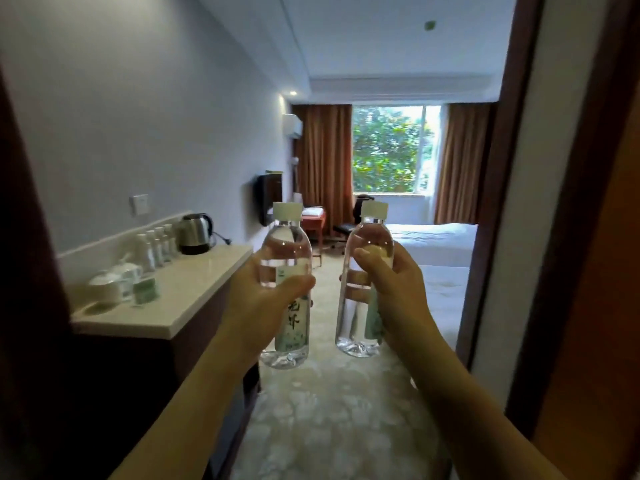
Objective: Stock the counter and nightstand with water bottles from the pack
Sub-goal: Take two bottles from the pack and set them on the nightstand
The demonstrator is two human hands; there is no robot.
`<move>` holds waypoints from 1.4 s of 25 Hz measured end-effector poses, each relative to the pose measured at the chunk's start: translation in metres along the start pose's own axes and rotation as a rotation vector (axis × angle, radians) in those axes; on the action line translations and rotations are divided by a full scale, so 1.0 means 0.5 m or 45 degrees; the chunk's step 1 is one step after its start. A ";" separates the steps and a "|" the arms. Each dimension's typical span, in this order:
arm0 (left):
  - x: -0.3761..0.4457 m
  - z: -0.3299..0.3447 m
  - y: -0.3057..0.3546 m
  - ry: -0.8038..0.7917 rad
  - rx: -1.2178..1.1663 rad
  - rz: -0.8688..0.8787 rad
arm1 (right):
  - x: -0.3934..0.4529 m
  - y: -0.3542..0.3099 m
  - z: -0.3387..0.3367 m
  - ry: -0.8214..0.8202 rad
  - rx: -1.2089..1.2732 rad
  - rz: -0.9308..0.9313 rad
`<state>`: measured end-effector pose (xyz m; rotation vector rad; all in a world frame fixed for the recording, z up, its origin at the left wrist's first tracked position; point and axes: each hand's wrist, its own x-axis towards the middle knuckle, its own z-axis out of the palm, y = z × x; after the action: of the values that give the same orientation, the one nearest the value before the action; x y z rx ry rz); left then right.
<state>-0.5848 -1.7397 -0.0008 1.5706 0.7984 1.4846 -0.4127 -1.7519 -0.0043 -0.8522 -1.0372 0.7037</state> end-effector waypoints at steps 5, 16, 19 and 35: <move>0.273 0.037 -0.187 -0.109 -0.063 -0.046 | 0.253 0.157 0.002 0.055 -0.123 -0.045; 0.866 0.149 -0.506 -0.248 -0.138 -0.079 | 0.817 0.442 -0.021 0.177 -0.125 0.047; 1.008 0.214 -0.607 -0.258 -0.113 -0.089 | 0.974 0.528 -0.068 0.202 -0.118 0.035; 1.896 0.458 -1.101 -0.192 -0.052 -0.038 | 1.954 1.010 -0.183 0.094 -0.108 0.033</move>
<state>-0.2103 -0.6843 -0.0284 1.6117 0.6976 1.3358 -0.0325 -0.7165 -0.0366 -0.9596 -0.9969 0.6492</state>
